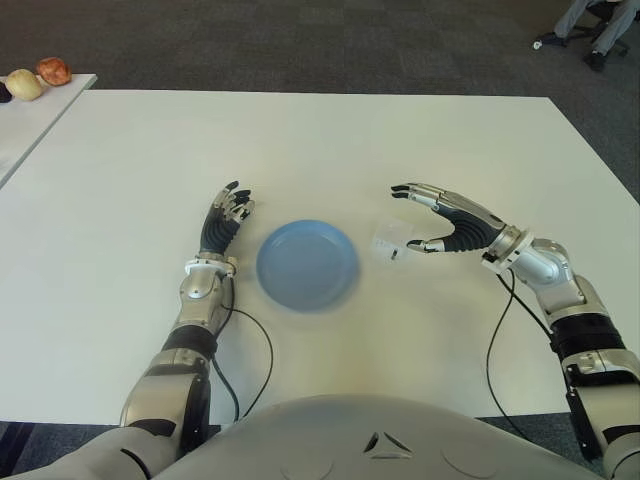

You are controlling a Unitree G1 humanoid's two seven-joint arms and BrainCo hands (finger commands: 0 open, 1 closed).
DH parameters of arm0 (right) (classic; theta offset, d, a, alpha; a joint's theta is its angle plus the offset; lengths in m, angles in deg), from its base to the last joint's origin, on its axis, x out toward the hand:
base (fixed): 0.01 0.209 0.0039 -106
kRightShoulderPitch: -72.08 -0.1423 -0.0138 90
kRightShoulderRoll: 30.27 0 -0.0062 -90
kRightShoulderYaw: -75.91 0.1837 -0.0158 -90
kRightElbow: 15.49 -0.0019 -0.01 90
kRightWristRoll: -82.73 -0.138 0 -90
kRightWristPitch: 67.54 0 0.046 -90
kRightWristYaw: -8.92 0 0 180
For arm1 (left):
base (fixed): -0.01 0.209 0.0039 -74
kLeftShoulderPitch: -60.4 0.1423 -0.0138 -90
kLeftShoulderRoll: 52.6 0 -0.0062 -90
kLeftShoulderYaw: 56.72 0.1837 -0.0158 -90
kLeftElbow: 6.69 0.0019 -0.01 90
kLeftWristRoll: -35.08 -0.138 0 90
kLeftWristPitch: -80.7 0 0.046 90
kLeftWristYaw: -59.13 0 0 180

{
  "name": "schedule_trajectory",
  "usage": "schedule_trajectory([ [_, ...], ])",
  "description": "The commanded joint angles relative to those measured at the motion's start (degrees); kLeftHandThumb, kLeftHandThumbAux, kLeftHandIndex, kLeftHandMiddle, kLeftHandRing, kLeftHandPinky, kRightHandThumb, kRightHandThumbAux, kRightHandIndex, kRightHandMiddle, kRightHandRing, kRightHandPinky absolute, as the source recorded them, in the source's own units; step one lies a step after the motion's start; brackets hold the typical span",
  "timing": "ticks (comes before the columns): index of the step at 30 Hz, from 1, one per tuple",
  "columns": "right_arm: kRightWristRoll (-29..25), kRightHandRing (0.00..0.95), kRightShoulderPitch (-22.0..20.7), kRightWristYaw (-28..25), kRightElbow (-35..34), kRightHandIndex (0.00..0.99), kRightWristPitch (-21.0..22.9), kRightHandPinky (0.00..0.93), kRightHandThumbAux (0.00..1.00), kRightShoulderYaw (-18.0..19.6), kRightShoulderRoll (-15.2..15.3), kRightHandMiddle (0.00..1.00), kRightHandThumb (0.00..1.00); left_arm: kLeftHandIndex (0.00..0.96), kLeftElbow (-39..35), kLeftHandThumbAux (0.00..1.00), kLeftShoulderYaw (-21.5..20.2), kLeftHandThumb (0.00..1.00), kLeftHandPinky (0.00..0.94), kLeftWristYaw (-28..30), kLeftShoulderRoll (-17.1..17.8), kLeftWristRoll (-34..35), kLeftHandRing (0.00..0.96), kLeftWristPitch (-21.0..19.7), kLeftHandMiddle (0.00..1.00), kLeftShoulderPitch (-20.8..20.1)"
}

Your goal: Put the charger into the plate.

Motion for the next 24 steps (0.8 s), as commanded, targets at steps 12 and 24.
schedule_trajectory([
  [12, 13.19, 0.000, -3.85, 14.15, -1.14, 0.000, 12.64, 0.000, 0.159, -1.41, -5.10, 0.000, 0.413, 0.102, 4.07, 0.538, 0.92, 0.000, 0.181, 0.43, -0.64, -1.39, 0.196, -2.91, 0.216, 3.52],
  [24, 17.49, 0.000, -5.74, 19.18, -0.60, 0.000, 20.13, 0.000, 0.133, -5.12, -6.97, 0.000, 0.385, 0.093, 2.75, 0.545, 2.04, 0.000, 0.176, -0.65, -0.82, -2.76, 0.197, -3.16, 0.216, 3.98],
])
